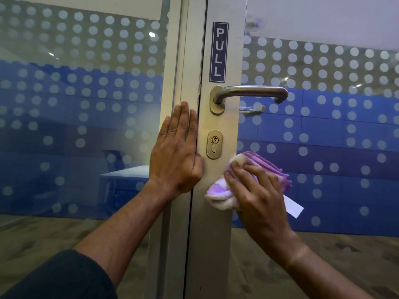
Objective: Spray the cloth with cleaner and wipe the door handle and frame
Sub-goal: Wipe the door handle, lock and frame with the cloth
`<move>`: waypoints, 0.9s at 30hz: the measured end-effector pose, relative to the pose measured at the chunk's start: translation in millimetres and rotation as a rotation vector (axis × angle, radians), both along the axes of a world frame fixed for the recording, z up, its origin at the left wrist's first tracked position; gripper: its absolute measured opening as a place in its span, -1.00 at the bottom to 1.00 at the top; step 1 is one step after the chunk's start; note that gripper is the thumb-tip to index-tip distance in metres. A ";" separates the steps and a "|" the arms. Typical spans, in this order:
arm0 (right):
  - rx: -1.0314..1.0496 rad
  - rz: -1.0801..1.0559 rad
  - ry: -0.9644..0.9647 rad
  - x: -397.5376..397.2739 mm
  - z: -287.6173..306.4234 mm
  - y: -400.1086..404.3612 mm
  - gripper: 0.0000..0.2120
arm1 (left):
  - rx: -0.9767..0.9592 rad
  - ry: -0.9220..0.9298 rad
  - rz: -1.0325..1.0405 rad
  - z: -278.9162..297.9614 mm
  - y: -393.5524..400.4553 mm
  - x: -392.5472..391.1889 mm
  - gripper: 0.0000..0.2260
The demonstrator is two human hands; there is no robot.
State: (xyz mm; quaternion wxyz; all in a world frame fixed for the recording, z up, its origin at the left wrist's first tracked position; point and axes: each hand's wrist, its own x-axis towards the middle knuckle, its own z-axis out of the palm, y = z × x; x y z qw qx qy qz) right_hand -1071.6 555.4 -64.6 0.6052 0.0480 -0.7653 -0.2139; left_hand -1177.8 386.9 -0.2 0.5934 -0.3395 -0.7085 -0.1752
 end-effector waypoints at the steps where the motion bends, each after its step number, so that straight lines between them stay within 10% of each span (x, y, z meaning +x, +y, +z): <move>1: -0.002 -0.012 0.000 -0.2 4.1 0.1 -0.55 | 0.001 0.002 0.000 0.1 -0.1 -0.3 -0.18; 15: 0.056 0.014 -0.047 9.9 -6.7 -2.1 -0.69 | 0.003 -0.004 0.002 0.9 -0.6 1.0 -0.18; 27: -0.186 0.233 0.416 44.8 35.1 36.4 -0.83 | -0.001 -0.012 -0.010 0.5 0.0 1.1 -0.19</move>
